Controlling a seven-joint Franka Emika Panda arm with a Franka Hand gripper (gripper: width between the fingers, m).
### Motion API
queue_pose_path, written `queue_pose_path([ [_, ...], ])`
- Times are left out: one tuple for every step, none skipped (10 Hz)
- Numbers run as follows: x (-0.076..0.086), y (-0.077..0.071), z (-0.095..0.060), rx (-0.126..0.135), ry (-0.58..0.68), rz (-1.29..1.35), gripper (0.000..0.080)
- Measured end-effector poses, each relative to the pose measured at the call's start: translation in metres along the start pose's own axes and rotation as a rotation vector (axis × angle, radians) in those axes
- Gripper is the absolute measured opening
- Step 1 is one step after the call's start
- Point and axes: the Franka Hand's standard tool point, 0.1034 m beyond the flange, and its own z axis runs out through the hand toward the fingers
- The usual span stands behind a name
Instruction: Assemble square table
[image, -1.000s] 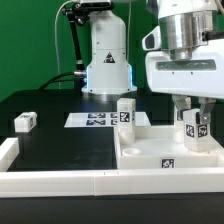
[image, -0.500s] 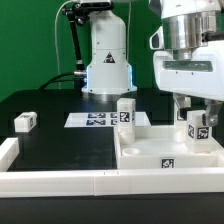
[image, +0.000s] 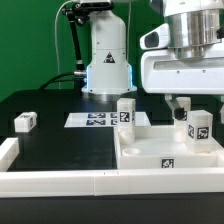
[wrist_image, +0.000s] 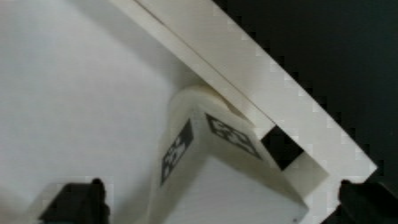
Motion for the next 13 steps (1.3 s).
queue_pose_path([
  [0.0001,-0.0009,0.0012,-0.001,0.0,-0.07,0.0649],
  [-0.0008,-0.0027,0.001,-0.008,0.004,-0.144,0.0649],
  [-0.0035,-0.0053,0.001,-0.017,0.01,-0.196,0.0649],
  [-0.0032,-0.0065,0.0012,-0.023,0.021,-0.334,0.0649],
  [-0.0036,-0.0065,0.0014,-0.026,0.02,-0.397,0.0649],
  [-0.0037,-0.0068,0.0015,-0.026,0.022,-0.441,0.0649],
  [-0.0017,-0.0053,0.0024,-0.02,0.041,-0.522,0.0649],
  [-0.0013,-0.0033,0.0033,-0.023,0.043,-0.597,0.0649],
  [-0.0005,-0.0025,0.0034,-0.027,0.044,-0.666,0.0649],
  [0.001,-0.0018,0.0033,-0.026,0.049,-0.706,0.0649],
  [0.0011,-0.0017,0.0033,-0.026,0.049,-0.706,0.062],
  [0.0011,-0.0017,0.0033,-0.026,0.049,-0.704,0.0486],
  [0.0011,-0.0016,0.0033,-0.026,0.049,-0.704,0.0341],
])
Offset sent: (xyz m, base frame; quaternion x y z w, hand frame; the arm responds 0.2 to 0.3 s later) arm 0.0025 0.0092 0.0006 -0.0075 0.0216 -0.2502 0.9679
